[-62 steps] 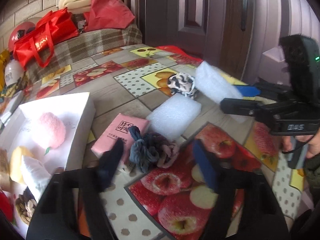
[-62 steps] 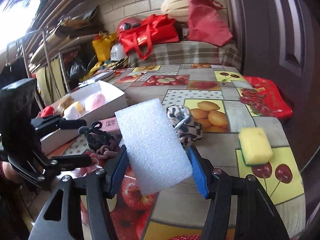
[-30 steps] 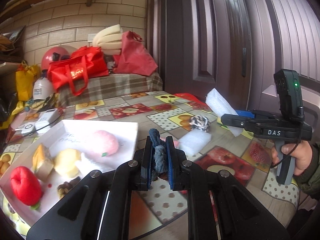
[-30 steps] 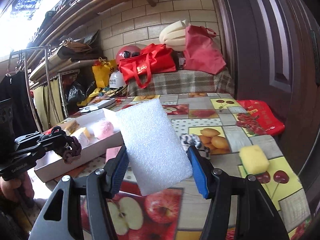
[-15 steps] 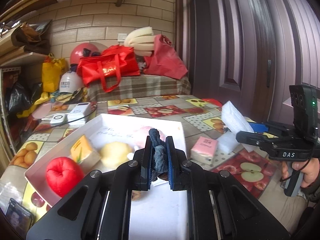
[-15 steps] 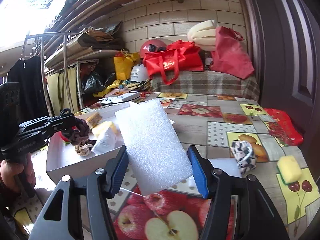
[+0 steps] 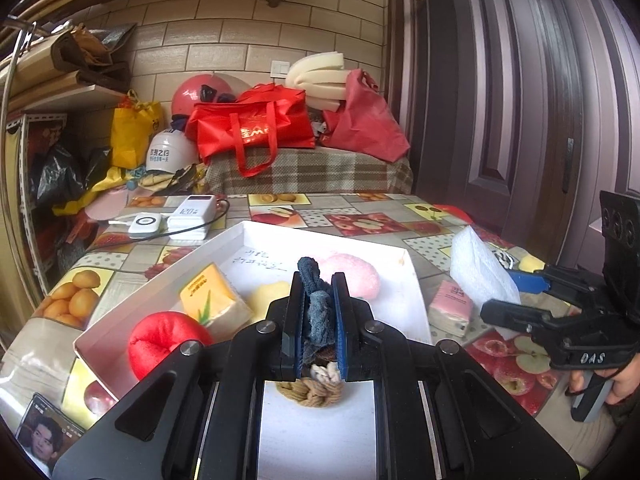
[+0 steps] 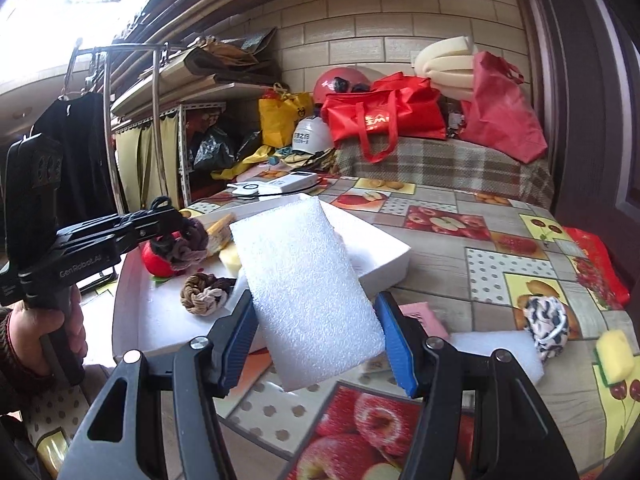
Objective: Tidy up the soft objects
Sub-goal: 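Carry the rope toy and foam sheet over the white tray with both tools, then lower the rope toy and foam sheet into the tray and open both tools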
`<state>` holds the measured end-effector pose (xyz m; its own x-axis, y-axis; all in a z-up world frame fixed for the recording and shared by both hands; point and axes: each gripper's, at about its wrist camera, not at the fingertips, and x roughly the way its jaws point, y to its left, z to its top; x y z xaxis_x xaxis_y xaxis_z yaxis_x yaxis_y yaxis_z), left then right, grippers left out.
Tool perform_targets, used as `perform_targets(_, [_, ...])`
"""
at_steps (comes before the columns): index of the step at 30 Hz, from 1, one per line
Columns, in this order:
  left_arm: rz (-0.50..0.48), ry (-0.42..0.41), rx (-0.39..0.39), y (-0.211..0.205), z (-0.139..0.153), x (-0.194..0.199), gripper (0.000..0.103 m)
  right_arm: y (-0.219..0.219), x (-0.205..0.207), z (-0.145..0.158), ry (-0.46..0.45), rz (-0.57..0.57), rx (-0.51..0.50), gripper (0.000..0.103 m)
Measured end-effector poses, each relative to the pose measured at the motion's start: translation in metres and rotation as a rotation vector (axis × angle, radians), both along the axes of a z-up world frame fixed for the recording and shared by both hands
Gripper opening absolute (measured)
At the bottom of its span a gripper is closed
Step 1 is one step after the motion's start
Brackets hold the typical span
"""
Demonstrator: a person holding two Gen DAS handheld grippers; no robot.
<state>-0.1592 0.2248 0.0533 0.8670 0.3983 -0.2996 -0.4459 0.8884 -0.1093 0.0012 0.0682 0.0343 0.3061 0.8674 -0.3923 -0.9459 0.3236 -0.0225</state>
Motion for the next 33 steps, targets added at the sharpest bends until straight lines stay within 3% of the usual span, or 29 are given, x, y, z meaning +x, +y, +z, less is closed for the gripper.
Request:
perform_targets(21, [0.088, 0.021, -0.149, 0.06, -0.008, 0.011, 0.011, 0.069, -0.012, -0.003, 0.016, 0.036, -0.039, 0.059])
perform_targets(33, [0.139, 0.075, -0.083, 0.056, -0.008, 0.023, 0.012, 0.102, 0.013, -0.006, 0.112, -0.022, -0.065, 0.06])
